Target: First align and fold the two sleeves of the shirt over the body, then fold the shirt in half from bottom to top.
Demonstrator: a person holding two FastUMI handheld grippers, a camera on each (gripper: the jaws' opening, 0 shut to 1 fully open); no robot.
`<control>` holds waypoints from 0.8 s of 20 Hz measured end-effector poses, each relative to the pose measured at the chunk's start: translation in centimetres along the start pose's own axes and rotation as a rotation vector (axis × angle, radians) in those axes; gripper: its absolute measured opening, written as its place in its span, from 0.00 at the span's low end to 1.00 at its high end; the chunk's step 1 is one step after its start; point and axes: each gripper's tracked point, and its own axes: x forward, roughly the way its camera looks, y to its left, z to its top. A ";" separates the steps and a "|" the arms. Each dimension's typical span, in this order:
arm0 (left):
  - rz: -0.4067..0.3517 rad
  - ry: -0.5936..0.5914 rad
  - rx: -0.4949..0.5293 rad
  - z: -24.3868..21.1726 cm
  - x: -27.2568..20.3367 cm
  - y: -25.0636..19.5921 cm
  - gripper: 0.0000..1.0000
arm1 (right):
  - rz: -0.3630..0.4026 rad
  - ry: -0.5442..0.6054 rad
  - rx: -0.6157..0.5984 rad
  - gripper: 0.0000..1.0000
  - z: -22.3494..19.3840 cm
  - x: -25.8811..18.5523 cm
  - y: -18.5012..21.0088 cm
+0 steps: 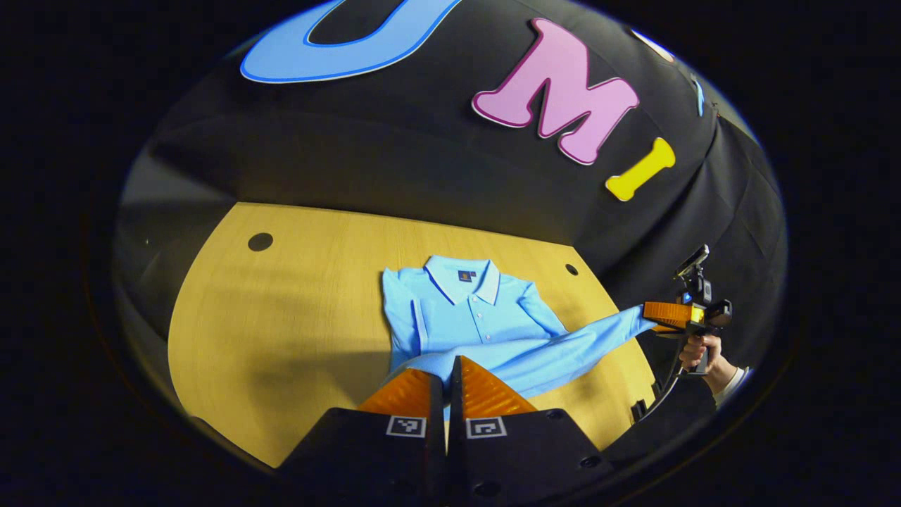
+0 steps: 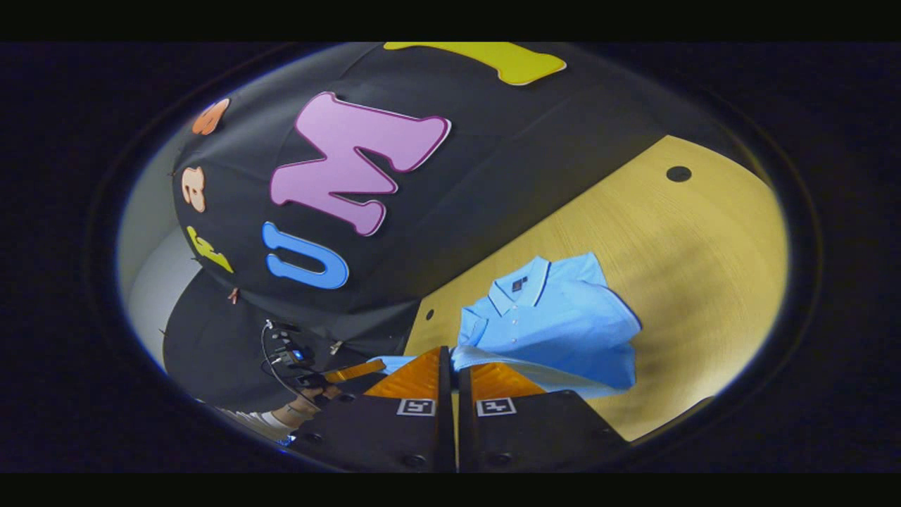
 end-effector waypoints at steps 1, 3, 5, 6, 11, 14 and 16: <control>0.002 -0.008 0.000 1.2 1.2 0.0 0.06 | -0.008 -0.003 -0.003 0.06 1.2 1.2 -0.6; 0.014 -0.027 0.001 3.7 3.7 0.3 0.06 | -0.028 -0.012 -0.021 0.00 3.7 3.3 -1.9; 0.051 -0.035 -0.008 5.9 6.5 1.2 0.11 | -0.038 -0.030 -0.036 0.06 6.6 5.6 -2.7; 0.062 -0.044 -0.030 7.0 7.7 1.5 0.06 | -0.050 -0.040 -0.054 0.06 8.0 6.8 -3.3; 0.150 -0.058 -0.083 10.1 14.9 4.2 0.06 | -0.134 -0.051 -0.075 0.06 11.6 13.4 -8.1; 0.204 -0.034 -0.088 9.9 18.7 6.2 0.06 | -0.219 -0.025 -0.082 0.06 11.1 16.3 -12.2; 0.250 0.011 -0.078 8.6 21.2 6.9 0.06 | -0.256 -0.007 -0.052 0.06 10.5 17.7 -14.2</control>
